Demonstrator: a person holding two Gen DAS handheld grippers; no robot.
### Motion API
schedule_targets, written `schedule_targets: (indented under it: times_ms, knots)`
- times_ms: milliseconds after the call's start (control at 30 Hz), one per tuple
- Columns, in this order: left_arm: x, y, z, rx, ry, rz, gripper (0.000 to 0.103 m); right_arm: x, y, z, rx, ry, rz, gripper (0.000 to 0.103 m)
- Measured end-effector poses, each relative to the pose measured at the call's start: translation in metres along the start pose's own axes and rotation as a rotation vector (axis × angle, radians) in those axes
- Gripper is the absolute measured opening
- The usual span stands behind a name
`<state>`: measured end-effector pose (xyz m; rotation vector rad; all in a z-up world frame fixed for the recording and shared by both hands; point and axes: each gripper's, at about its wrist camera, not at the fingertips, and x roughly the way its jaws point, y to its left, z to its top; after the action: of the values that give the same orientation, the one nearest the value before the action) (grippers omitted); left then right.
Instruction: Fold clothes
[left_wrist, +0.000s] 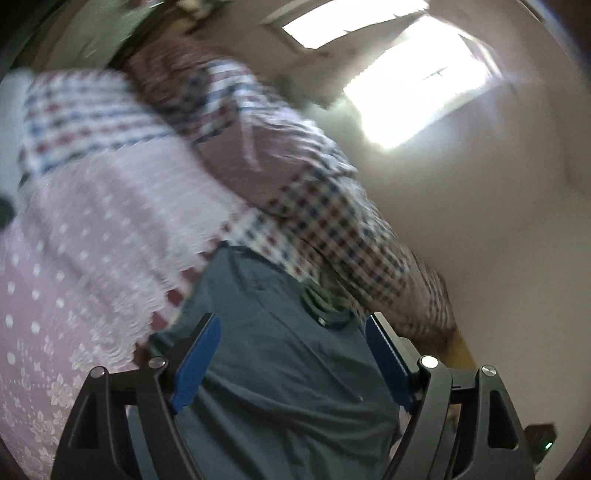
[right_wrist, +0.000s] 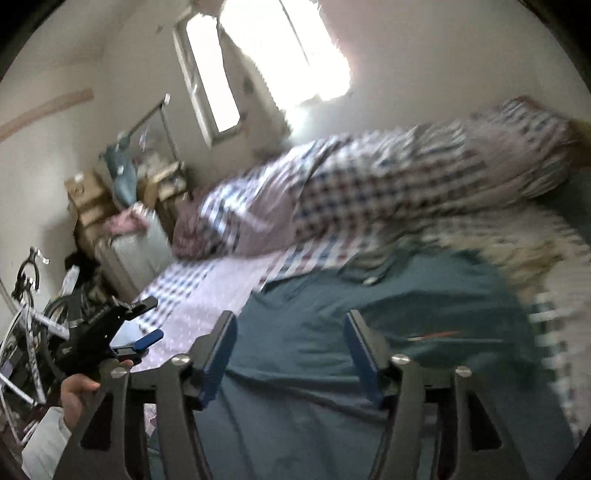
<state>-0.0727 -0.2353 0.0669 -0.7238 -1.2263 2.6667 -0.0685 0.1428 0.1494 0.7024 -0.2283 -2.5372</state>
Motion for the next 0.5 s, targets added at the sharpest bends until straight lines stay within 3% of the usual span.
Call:
schedule_targets:
  times_ms: [100,233,367,500]
  knots:
    - [-0.008,-0.031,-0.004,0.087,-0.013,-0.024,0.084,-0.065,-0.03,-0.002,0.042,-0.102,-0.071,0.079]
    - [-0.02,-0.073,-0.014,0.163,-0.035,-0.039,0.084,-0.13,-0.069,-0.007,0.081,-0.17,-0.132,0.082]
    - [-0.021,-0.136,-0.05,0.296,0.006,-0.062,0.084,-0.184,-0.102,-0.002,0.061,-0.256,-0.197,0.091]
    - [-0.016,-0.199,-0.098,0.411,0.063,-0.114,0.084,-0.228,-0.129,0.001,0.11,-0.317,-0.206,0.094]
